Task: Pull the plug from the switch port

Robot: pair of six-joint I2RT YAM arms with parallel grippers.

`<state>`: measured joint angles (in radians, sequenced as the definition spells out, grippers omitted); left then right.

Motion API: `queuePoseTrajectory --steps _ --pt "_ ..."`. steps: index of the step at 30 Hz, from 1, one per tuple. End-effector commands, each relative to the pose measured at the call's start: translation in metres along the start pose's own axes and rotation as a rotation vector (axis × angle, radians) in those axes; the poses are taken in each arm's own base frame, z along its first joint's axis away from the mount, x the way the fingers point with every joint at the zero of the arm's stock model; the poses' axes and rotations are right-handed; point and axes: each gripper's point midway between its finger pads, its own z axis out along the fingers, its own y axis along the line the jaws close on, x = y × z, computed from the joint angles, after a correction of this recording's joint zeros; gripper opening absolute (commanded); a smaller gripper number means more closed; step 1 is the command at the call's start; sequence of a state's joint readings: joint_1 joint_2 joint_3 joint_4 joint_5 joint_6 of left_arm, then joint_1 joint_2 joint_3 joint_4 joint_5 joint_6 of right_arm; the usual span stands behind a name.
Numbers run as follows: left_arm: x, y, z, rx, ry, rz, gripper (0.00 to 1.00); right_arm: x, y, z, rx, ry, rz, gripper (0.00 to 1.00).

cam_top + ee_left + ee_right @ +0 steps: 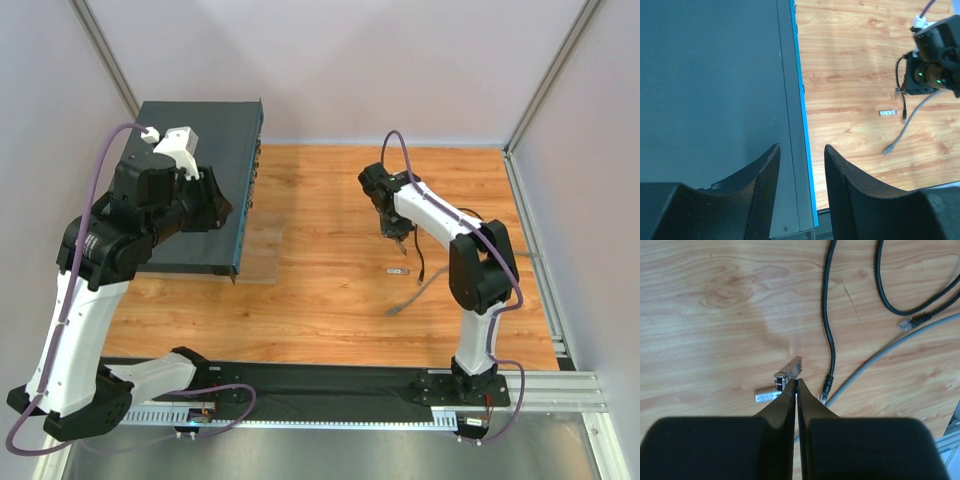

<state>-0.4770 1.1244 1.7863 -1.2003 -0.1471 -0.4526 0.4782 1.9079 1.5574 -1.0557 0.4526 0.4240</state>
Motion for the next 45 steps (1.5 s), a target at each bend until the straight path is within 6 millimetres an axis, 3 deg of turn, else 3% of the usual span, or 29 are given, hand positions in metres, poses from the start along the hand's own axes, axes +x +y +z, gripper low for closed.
queuePoseTrajectory --steps 1,8,12,15,19,24,26,27,30,33,34,36,37,38,39,40,42,43,45 --pt "-0.009 -0.007 -0.01 0.045 -0.037 -0.024 0.49 -0.015 0.008 0.009 0.035 -0.03 -0.039 0.01" --pt "-0.008 -0.012 -0.025 0.095 -0.06 -0.031 0.5 -0.007 0.033 0.031 0.037 0.017 -0.089 0.03" --pt "-0.009 -0.019 -0.033 0.143 -0.071 -0.032 0.53 -0.003 0.039 0.04 0.037 0.044 -0.099 0.12" --pt "-0.009 -0.032 -0.041 0.232 -0.085 -0.028 0.57 -0.002 0.043 0.038 0.012 0.051 -0.104 0.29" --pt "-0.009 -0.051 -0.052 0.353 -0.097 -0.027 0.62 -0.009 0.044 0.019 -0.046 0.027 -0.094 0.57" --pt "0.001 -0.081 -0.065 0.555 -0.069 -0.027 0.65 -0.022 0.035 -0.012 -0.081 -0.023 -0.076 0.68" --pt "0.009 -0.078 -0.064 0.543 -0.047 -0.033 0.65 -0.033 0.036 -0.023 -0.125 -0.088 -0.073 0.81" --pt "0.015 -0.072 -0.065 0.524 -0.047 -0.041 0.66 -0.036 0.037 -0.023 -0.13 -0.099 -0.089 0.83" --pt "0.031 -0.067 -0.064 0.513 -0.014 -0.073 0.67 -0.033 0.038 -0.012 -0.092 -0.045 -0.113 0.83" --pt "0.043 -0.07 -0.087 0.602 -0.05 -0.106 0.66 -0.018 0.039 -0.006 -0.105 -0.026 -0.092 0.8" --pt "0.046 -0.071 -0.091 0.626 -0.059 -0.109 0.66 -0.026 0.037 -0.016 -0.13 -0.086 -0.049 0.79" --pt "0.055 -0.073 -0.092 0.664 -0.066 -0.128 0.66 -0.006 0.03 -0.01 -0.126 -0.086 -0.037 0.78" --pt "0.06 -0.076 -0.102 0.71 -0.066 -0.13 0.66 -0.014 0.028 -0.025 -0.168 -0.153 0.019 0.77" --pt "0.061 -0.081 -0.104 0.746 -0.067 -0.145 0.66 0.006 0.024 -0.018 -0.17 -0.123 0.017 0.77" --pt "0.069 -0.083 -0.102 0.768 -0.037 -0.16 0.65 0.011 0.025 -0.021 -0.198 -0.131 0.038 0.77" --pt "0.073 -0.086 -0.102 0.797 -0.022 -0.166 0.65 0.005 0.029 -0.04 -0.287 -0.188 0.081 0.76" --pt "0.076 -0.089 -0.096 0.811 -0.003 -0.196 0.64 0.033 0.029 -0.038 -0.342 -0.158 0.121 0.76" --pt "0.075 -0.09 -0.093 0.81 -0.004 -0.198 0.64 0.033 0.03 -0.055 -0.412 -0.197 0.155 0.77" --pt "0.074 -0.098 -0.094 0.829 0.014 -0.18 0.64 0.044 0.029 -0.063 -0.465 -0.202 0.201 0.78"
